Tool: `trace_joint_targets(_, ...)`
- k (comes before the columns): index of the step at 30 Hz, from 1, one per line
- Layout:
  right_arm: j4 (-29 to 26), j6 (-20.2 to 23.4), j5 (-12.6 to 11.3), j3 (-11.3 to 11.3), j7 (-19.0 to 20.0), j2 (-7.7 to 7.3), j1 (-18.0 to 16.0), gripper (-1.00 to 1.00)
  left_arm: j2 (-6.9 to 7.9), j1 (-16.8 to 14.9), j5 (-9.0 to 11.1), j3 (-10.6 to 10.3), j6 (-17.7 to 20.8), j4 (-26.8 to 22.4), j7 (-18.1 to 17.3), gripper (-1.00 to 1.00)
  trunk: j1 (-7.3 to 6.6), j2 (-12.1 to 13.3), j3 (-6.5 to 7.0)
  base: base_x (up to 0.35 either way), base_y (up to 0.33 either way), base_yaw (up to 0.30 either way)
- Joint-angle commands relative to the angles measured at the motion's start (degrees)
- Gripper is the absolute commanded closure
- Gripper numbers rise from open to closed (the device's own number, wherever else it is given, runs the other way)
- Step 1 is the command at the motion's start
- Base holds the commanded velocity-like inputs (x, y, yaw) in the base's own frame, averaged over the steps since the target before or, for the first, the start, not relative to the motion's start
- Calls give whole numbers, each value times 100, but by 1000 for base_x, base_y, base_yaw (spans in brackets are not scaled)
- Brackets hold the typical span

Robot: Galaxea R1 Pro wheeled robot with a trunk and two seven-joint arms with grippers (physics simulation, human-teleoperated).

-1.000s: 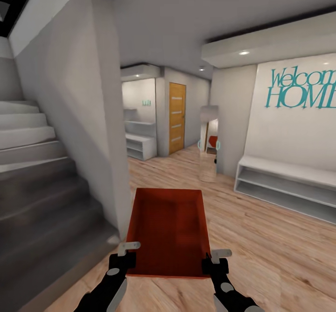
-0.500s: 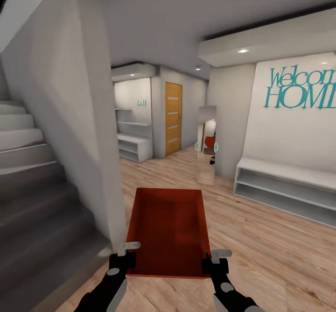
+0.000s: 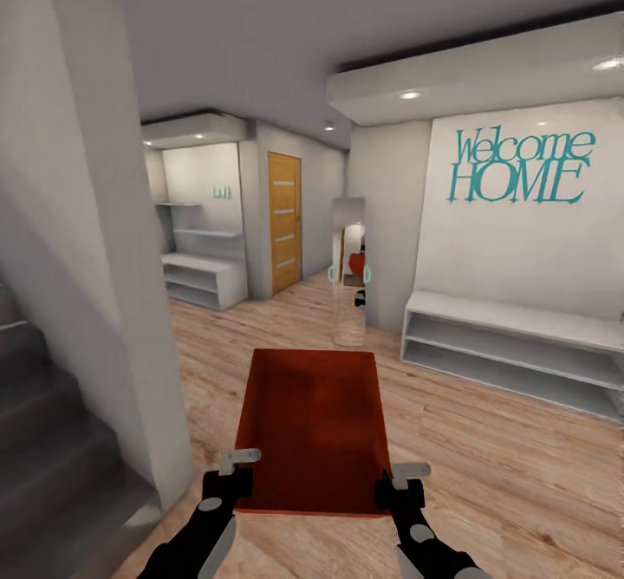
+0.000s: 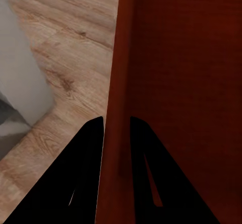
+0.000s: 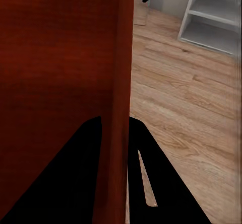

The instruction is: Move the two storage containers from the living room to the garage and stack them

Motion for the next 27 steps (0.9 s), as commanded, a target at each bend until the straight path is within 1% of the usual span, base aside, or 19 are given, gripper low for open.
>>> trace_joint_targets(1,-9,-254,-7,-144,-86,-2,-13,100,36,0,82,-34,30,61,216,100,4,-6,-8,321,0,-276)
trace_joint_targets(4,-9,-254,-7,-144,-86,-2,-12,100,35,0,82,-32,30,57,216,100,4,-6,-8,321,0,-225)
trace_joint_targets(7,-9,-254,-7,-144,-86,-2,-13,100,35,0,82,-33,30,58,216,100,4,-6,-8,321,0,-75)
trace_joint_targets(27,-9,-245,-16,-144,-86,-2,-13,100,39,0,82,-32,30,52,216,100,4,-6,-8,321,0,-4)
